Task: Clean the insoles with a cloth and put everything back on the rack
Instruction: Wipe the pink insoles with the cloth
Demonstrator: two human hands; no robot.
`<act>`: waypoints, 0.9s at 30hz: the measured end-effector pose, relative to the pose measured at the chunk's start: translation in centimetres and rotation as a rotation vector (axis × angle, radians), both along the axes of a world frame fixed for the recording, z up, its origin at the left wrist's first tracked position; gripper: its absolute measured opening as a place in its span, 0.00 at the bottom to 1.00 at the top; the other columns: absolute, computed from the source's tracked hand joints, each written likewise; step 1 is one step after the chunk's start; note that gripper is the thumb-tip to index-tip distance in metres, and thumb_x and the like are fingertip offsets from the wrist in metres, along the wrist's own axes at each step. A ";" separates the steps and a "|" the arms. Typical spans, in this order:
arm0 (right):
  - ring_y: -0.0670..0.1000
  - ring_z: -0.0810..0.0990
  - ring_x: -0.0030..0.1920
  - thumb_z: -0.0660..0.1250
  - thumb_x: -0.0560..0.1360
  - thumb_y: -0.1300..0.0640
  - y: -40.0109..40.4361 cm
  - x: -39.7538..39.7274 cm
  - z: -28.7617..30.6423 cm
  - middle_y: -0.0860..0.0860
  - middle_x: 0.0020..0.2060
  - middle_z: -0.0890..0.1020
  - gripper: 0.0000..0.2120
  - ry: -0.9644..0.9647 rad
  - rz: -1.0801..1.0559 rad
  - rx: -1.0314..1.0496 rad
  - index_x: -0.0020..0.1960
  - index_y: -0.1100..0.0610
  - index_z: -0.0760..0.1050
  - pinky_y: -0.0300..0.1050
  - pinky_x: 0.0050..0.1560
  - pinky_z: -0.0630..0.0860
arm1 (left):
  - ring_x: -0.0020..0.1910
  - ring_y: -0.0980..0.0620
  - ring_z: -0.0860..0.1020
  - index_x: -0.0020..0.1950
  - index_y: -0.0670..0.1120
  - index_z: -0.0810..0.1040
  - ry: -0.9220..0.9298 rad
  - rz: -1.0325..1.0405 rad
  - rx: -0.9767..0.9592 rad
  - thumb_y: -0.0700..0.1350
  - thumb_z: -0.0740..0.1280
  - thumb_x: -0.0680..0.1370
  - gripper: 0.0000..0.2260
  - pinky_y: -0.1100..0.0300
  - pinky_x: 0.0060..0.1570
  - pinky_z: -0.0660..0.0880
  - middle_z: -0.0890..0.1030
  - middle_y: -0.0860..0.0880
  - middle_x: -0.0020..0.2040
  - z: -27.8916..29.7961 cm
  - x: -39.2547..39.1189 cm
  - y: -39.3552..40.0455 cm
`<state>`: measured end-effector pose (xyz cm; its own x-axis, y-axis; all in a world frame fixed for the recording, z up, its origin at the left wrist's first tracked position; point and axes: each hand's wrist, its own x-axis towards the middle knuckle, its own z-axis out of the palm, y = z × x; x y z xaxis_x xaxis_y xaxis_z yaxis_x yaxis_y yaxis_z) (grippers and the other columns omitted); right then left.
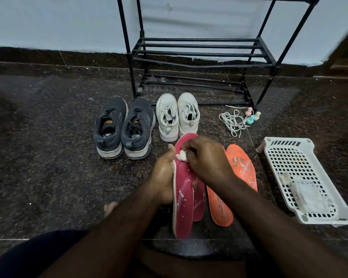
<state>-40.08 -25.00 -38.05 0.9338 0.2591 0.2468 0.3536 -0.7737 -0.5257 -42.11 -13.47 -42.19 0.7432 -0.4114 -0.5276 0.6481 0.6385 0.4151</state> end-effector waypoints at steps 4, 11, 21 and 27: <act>0.56 0.80 0.46 0.63 0.69 0.63 1.8 -1.3 -0.3 0.54 0.43 0.83 0.13 0.058 0.174 -0.075 0.48 0.58 0.83 0.51 0.48 0.76 | 0.55 0.40 0.79 0.57 0.39 0.80 0.057 0.072 -0.049 0.68 0.53 0.79 0.34 0.46 0.63 0.69 0.81 0.38 0.53 0.2 0.4 0.8; 0.59 0.79 0.41 0.63 0.68 0.60 1.7 -1.5 -0.9 0.55 0.39 0.80 0.10 -0.019 0.199 -0.175 0.45 0.59 0.81 0.52 0.41 0.76 | 0.53 0.41 0.81 0.59 0.39 0.82 0.064 0.072 -0.007 0.69 0.53 0.79 0.36 0.48 0.63 0.70 0.83 0.37 0.52 -0.2 0.3 1.0; 0.50 0.82 0.44 0.68 0.72 0.57 1.5 -1.2 -0.5 0.49 0.42 0.85 0.08 0.157 0.093 -0.002 0.48 0.52 0.83 0.45 0.46 0.76 | 0.44 0.42 0.85 0.41 0.40 0.87 0.020 0.080 -0.028 0.67 0.53 0.80 0.36 0.49 0.52 0.79 0.85 0.39 0.44 0.0 0.1 0.4; 0.57 0.78 0.41 0.62 0.71 0.58 1.1 -0.5 -0.7 0.55 0.39 0.80 0.08 -0.015 0.001 -0.086 0.42 0.58 0.80 0.50 0.41 0.75 | 0.42 0.44 0.86 0.40 0.42 0.88 0.022 0.021 0.004 0.65 0.48 0.82 0.37 0.51 0.46 0.80 0.86 0.40 0.43 0.0 0.0 0.0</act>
<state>-40.56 -23.89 -38.79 0.9298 0.2811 0.2375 0.3619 -0.8155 -0.4515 -42.13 -13.47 -42.21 0.7401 -0.3934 -0.5454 0.6433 0.6504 0.4039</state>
